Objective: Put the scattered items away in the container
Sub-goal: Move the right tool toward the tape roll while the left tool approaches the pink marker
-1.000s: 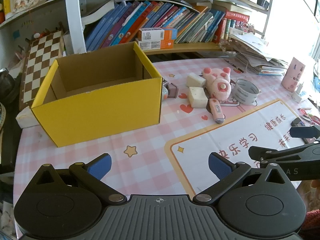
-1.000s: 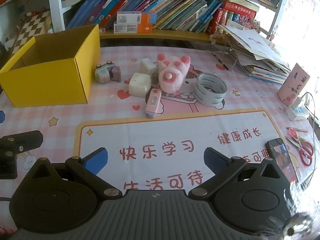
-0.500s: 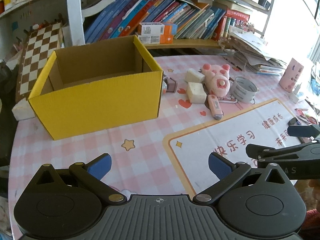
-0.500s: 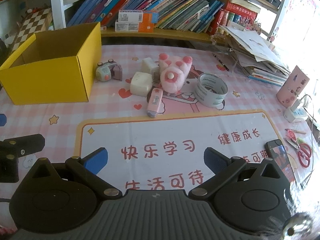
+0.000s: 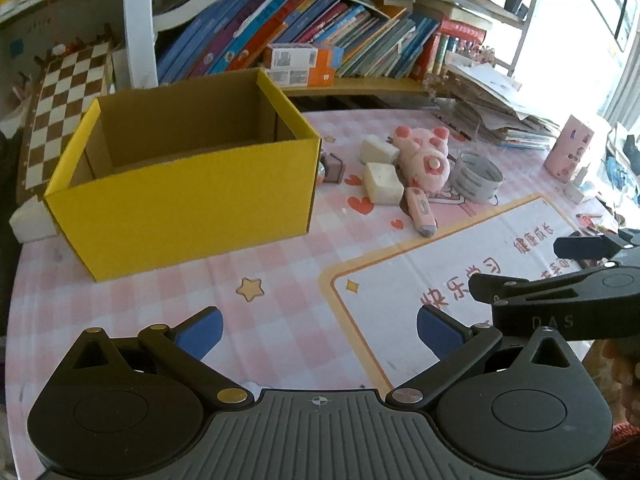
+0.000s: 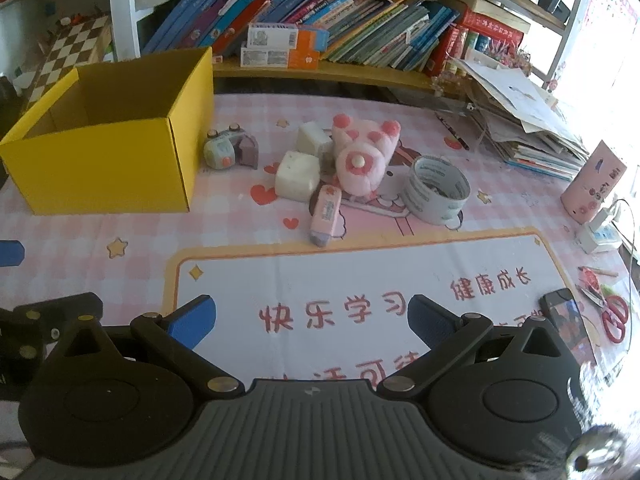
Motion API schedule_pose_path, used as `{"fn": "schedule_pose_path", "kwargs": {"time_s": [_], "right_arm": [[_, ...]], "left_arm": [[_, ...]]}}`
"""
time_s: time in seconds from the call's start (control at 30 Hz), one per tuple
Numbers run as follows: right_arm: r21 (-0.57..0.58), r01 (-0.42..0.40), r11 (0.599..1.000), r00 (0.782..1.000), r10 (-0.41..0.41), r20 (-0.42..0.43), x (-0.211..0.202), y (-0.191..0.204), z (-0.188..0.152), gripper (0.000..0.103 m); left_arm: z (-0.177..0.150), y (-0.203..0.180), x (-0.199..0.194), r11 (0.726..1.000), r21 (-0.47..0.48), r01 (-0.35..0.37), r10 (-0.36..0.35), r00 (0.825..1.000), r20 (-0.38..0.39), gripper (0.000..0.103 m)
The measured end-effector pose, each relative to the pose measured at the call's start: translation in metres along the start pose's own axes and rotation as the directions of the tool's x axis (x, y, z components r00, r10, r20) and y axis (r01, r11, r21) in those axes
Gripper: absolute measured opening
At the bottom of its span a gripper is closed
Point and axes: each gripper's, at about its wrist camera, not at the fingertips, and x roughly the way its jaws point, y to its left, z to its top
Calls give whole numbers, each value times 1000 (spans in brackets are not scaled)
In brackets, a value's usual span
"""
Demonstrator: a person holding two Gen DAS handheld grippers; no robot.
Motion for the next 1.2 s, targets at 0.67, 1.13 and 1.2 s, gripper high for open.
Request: {"fn": "schedule_pose_path", "kwargs": {"time_s": [0.67, 1.13, 1.2], "right_arm": [[34, -32, 999, 995, 29, 94, 33, -24, 29, 103], [-108, -196, 975, 963, 212, 167, 40, -81, 36, 103], [-116, -214, 970, 959, 231, 162, 45, -94, 37, 103]], "left_arm": [[19, 3, 18, 998, 34, -57, 52, 989, 137, 103], [33, -68, 25, 987, -50, -151, 156, 978, 141, 103], [35, -77, 29, 981, -89, -170, 181, 975, 130, 103]]}}
